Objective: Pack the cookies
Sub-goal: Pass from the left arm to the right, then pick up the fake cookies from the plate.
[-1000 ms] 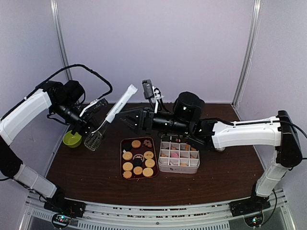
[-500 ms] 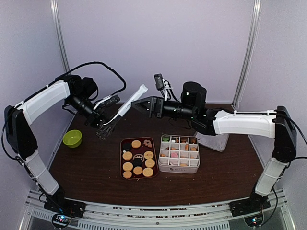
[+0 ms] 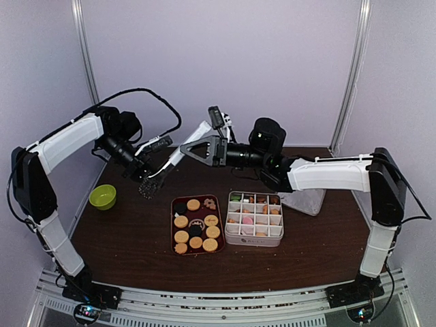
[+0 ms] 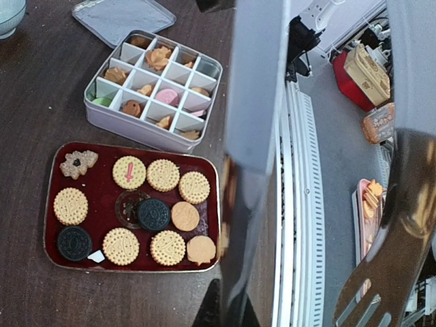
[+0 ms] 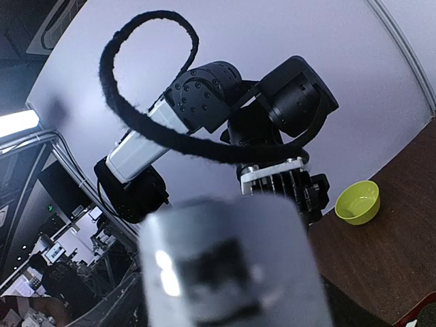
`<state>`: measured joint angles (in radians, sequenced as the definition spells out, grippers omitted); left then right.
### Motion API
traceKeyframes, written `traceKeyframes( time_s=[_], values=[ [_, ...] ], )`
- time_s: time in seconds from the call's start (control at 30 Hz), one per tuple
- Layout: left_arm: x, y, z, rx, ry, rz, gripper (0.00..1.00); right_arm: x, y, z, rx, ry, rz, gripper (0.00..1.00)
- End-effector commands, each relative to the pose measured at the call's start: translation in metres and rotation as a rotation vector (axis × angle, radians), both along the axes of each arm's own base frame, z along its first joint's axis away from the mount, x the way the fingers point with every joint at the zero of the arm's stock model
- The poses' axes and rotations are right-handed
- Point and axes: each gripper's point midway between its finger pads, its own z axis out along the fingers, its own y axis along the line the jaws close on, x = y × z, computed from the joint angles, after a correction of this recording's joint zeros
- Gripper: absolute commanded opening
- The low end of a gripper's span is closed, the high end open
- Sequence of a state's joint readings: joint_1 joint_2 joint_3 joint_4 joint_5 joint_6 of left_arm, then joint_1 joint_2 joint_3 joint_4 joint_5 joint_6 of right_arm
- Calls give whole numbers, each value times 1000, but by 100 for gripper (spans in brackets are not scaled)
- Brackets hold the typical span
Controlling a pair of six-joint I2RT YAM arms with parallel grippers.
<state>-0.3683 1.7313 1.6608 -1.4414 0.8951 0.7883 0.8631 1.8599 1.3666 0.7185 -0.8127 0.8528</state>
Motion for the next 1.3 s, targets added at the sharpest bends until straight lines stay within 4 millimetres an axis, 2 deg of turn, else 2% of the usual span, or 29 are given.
traceKeyframes(
  time_s=[0.0, 0.1, 0.37, 0.6, 0.63, 0.67, 0.77, 0.9, 0.97, 1.0, 1.27],
  values=[
    [-19, -4, 18, -71, 11, -44, 0, -14, 5, 22, 58, -20, 78, 72],
    [-29, -4, 21, -84, 27, -71, 0, -18, 10, 23, 32, -39, 63, 67],
    [-49, -1, 21, -98, 35, -107, 0, -24, 17, 17, -4, -39, 37, 60],
    [-43, -4, 25, -95, 38, -96, 0, -32, 5, 21, -21, -64, 22, 48],
    [-40, -4, 25, -86, 33, -92, 8, -31, 3, 19, -31, -69, 7, 47],
    [-36, -4, 23, -68, 29, -81, 22, -31, 0, 19, -40, -77, -12, 46],
    [-25, -3, 18, -25, 7, -39, 46, -25, -8, 14, -95, -113, -84, 39],
    [-8, 2, 3, 51, -34, 23, 57, -18, -19, 4, -175, -149, -166, 37],
    [3, 9, -3, 98, -46, 64, 71, -14, -23, -2, -202, -159, -196, 37],
    [8, 14, -5, 117, -55, 83, 81, -11, -26, -5, -220, -164, -215, 37],
    [50, 68, -17, 242, -98, 322, 87, 8, -35, -36, -368, -236, -351, 37]
  ],
)
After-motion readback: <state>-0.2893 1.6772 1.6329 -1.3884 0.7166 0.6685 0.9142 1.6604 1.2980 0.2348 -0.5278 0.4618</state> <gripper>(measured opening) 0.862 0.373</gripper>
